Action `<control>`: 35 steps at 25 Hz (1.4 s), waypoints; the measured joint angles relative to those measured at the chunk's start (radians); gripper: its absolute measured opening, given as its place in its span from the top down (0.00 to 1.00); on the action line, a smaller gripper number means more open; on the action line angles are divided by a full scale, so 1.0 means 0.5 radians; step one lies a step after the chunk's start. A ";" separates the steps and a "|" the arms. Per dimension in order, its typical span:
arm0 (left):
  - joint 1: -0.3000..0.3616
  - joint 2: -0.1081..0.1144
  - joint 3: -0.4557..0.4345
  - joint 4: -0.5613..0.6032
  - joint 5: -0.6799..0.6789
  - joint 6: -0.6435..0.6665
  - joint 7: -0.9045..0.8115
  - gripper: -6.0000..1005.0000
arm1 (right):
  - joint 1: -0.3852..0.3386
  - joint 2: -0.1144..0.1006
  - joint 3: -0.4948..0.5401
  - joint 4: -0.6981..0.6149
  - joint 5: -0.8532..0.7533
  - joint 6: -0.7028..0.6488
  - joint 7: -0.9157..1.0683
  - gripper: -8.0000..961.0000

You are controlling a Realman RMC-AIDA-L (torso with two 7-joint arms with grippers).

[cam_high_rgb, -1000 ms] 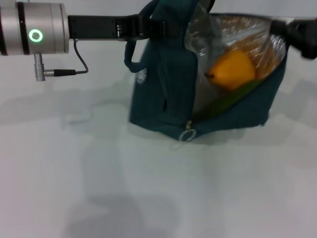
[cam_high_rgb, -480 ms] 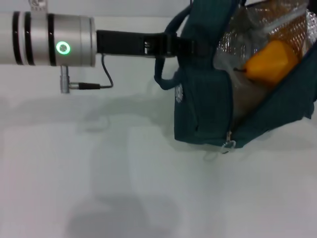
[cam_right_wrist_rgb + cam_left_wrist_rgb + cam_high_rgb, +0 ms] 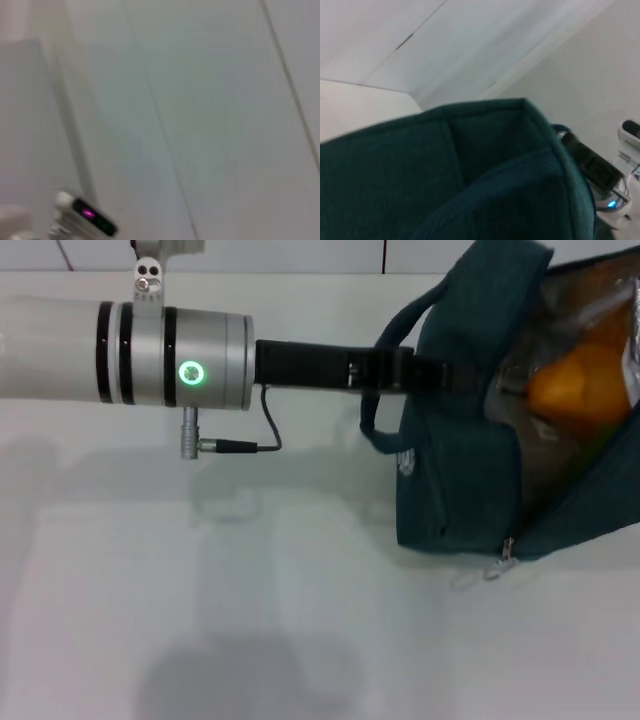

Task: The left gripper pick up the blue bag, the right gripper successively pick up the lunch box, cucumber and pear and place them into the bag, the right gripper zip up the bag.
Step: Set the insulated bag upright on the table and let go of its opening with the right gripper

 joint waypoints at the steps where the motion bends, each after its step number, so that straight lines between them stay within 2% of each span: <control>1: 0.003 -0.001 0.007 -0.003 -0.034 0.004 0.028 0.95 | -0.008 0.005 0.015 -0.018 0.020 -0.028 0.001 0.96; 4: -0.003 -0.006 0.020 -0.110 -0.090 -0.047 0.094 0.95 | -0.020 0.014 0.010 0.000 0.009 0.013 0.003 0.96; 7: -0.022 -0.009 0.043 -0.217 -0.174 -0.056 0.116 0.95 | 0.003 0.003 -0.004 0.122 -0.057 0.068 -0.005 0.95; 12: 0.017 -0.013 0.189 -0.228 -0.336 -0.060 0.158 0.95 | 0.002 -0.001 -0.013 0.155 -0.079 0.072 -0.017 0.95; 21: 0.106 -0.013 0.230 -0.217 -0.397 -0.062 0.185 0.95 | 0.049 0.004 -0.017 0.139 -0.163 0.095 -0.008 0.94; 25: 0.114 -0.003 0.179 -0.243 -0.395 -0.091 0.210 0.95 | 0.101 0.004 -0.018 0.185 -0.185 0.109 -0.012 0.94; 35: 0.124 0.010 0.006 -0.314 -0.267 -0.169 0.272 0.95 | 0.324 0.103 -0.086 0.234 -0.323 0.400 -0.074 0.93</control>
